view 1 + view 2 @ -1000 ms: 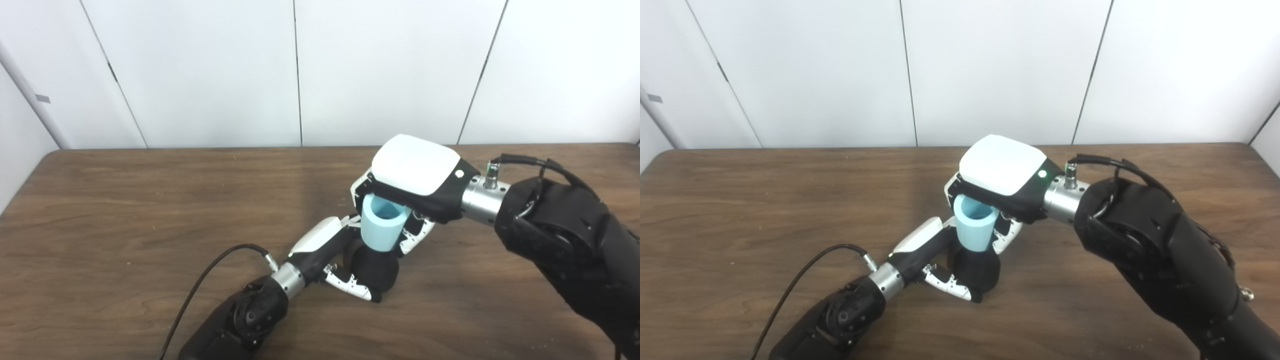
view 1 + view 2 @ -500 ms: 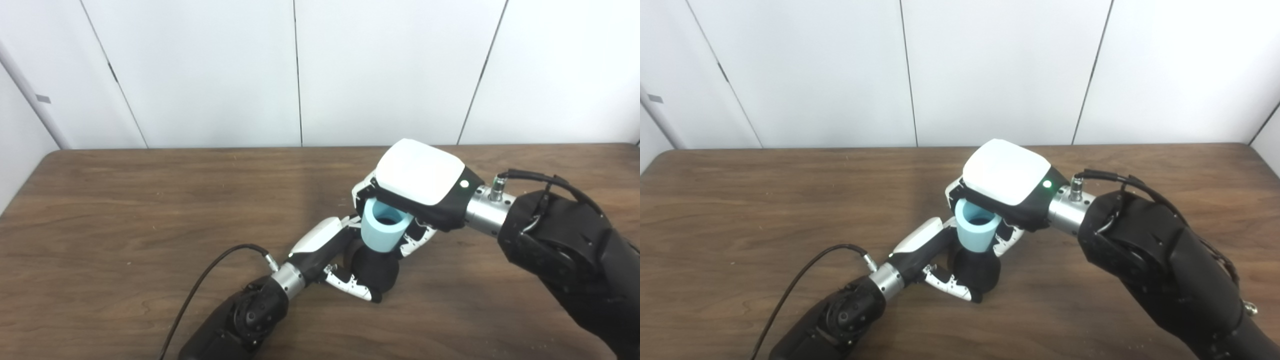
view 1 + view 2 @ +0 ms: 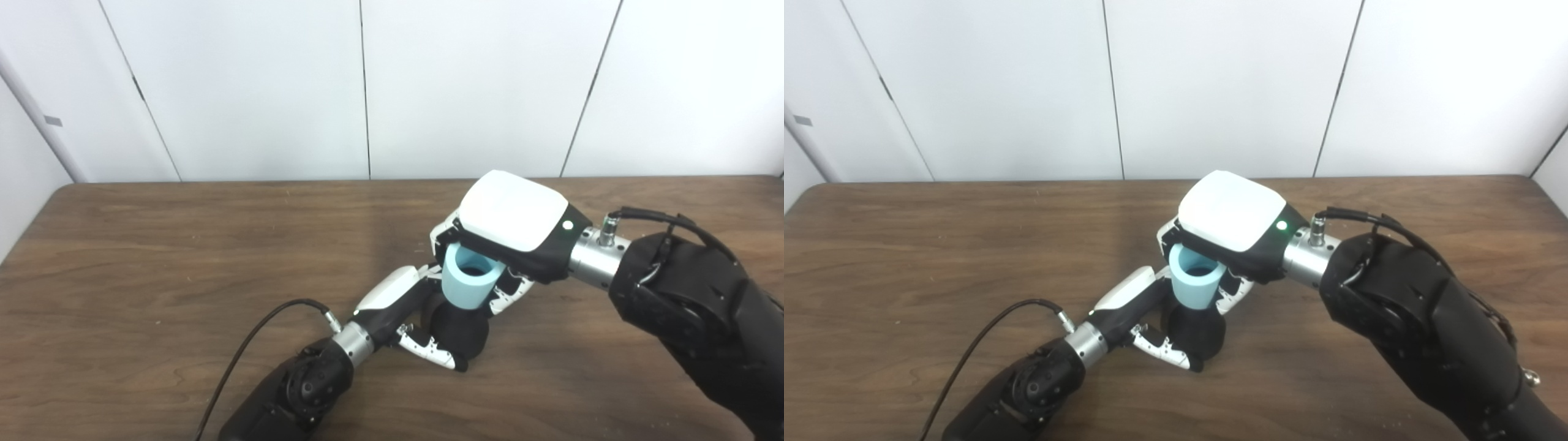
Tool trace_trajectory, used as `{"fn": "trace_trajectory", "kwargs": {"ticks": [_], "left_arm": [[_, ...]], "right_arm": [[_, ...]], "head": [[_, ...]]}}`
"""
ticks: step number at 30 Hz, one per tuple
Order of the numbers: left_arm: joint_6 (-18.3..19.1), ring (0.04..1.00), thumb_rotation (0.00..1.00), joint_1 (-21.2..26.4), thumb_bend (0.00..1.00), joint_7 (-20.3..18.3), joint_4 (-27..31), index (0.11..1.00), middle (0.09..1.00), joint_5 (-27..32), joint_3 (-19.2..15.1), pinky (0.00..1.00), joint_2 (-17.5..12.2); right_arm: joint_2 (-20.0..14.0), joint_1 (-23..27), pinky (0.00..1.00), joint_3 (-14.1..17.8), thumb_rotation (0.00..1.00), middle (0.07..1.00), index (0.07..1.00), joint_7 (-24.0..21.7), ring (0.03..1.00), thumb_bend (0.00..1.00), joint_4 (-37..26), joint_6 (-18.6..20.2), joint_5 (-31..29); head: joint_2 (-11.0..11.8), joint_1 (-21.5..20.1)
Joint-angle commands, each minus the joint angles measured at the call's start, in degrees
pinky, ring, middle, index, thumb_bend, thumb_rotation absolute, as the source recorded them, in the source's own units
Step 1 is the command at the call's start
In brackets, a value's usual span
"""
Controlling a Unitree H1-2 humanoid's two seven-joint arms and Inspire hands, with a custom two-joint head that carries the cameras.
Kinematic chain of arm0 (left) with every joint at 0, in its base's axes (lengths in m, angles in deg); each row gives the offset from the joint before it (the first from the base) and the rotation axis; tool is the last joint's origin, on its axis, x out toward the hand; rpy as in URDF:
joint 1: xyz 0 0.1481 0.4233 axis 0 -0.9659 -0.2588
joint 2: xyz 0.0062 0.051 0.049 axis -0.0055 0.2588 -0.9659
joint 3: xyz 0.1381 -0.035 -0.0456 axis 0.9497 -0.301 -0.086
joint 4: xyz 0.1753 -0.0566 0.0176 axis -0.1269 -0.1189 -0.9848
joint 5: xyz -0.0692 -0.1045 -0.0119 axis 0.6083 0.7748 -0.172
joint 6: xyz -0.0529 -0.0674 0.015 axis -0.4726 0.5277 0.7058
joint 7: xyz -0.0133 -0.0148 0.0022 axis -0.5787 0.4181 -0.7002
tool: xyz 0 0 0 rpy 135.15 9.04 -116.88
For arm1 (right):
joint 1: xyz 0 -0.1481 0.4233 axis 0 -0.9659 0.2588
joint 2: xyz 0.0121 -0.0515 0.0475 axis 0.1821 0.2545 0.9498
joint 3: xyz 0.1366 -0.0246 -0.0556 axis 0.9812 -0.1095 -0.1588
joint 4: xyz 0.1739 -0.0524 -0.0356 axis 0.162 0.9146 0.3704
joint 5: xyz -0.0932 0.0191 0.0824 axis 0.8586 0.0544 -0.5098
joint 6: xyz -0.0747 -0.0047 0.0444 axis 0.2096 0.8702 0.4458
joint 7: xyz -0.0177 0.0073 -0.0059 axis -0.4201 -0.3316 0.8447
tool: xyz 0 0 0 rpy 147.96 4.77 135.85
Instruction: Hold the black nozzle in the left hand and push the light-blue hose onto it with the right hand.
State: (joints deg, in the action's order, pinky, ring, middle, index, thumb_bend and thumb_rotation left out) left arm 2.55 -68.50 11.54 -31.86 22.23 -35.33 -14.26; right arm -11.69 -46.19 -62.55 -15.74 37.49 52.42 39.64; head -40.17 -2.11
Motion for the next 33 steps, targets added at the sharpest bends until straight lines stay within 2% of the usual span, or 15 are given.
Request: {"fn": "trace_trajectory", "kwargs": {"ticks": [1,12,13,15,17,20,28,33], "left_arm": [[9.2,0.975,0.06,-6.9,0.52,-8.8,-5.1,0.480,0.809,-2.5,3.1,1.00,-4.2],[9.0,0.976,0.06,-6.9,0.52,-8.7,-5.4,0.480,0.810,-2.5,3.1,1.00,-4.2],[9.0,0.976,0.06,-6.9,0.52,-8.7,-5.4,0.479,0.810,-2.5,3.1,1.00,-4.1],[9.1,0.976,0.06,-6.9,0.52,-8.7,-5.4,0.480,0.810,-2.5,3.1,1.00,-4.1],[9.1,0.976,0.06,-6.9,0.52,-8.7,-5.4,0.479,0.810,-2.5,3.1,1.00,-4.1],[9.0,0.976,0.06,-6.8,0.52,-8.7,-5.5,0.480,0.810,-2.4,3.1,1.00,-4.1],[9.1,0.976,0.06,-6.9,0.52,-8.8,-5.3,0.480,0.810,-2.5,3.1,1.00,-4.2],[9.3,0.976,0.06,-6.9,0.52,-8.9,-5.0,0.480,0.810,-2.6,3.2,1.00,-4.2]], "right_arm": [[-1.2,-0.9,0.17,-1.9,0.00,0.401,0.508,-5.7,0.237,0.52,2.5,-0.6,-0.6],[-0.4,0.3,0.14,-1.1,0.00,0.393,0.507,-3.5,0.212,0.52,5.0,-1.1,-2.5],[-0.4,0.3,0.14,-1.0,0.00,0.439,0.492,-3.3,0.212,0.53,5.3,-1.2,-2.6],[-0.5,0.3,0.14,-0.8,0.00,0.463,0.485,-3.1,0.214,0.53,5.6,-1.4,-2.4],[-0.5,0.3,0.19,-0.7,0.00,0.421,0.508,-3.2,0.254,0.52,5.6,-1.4,-2.2],[-0.6,0.5,0.25,-0.4,0.00,0.433,0.514,-3.6,0.318,0.52,5.4,-1.1,-2.1],[-0.5,0.9,0.22,-0.5,0.00,0.421,0.515,-4.5,0.302,0.52,4.9,-0.5,-1.5],[-0.6,0.6,0.24,-0.7,0.00,0.426,0.514,-4.5,0.322,0.52,5.5,-0.6,-1.4]], "head": [[-0.1,0.0],[-0.2,0.0],[-0.2,0.0],[-0.2,0.0],[-0.2,0.0],[-0.2,-0.1],[-0.2,-0.1],[-0.3,-0.1]]}}
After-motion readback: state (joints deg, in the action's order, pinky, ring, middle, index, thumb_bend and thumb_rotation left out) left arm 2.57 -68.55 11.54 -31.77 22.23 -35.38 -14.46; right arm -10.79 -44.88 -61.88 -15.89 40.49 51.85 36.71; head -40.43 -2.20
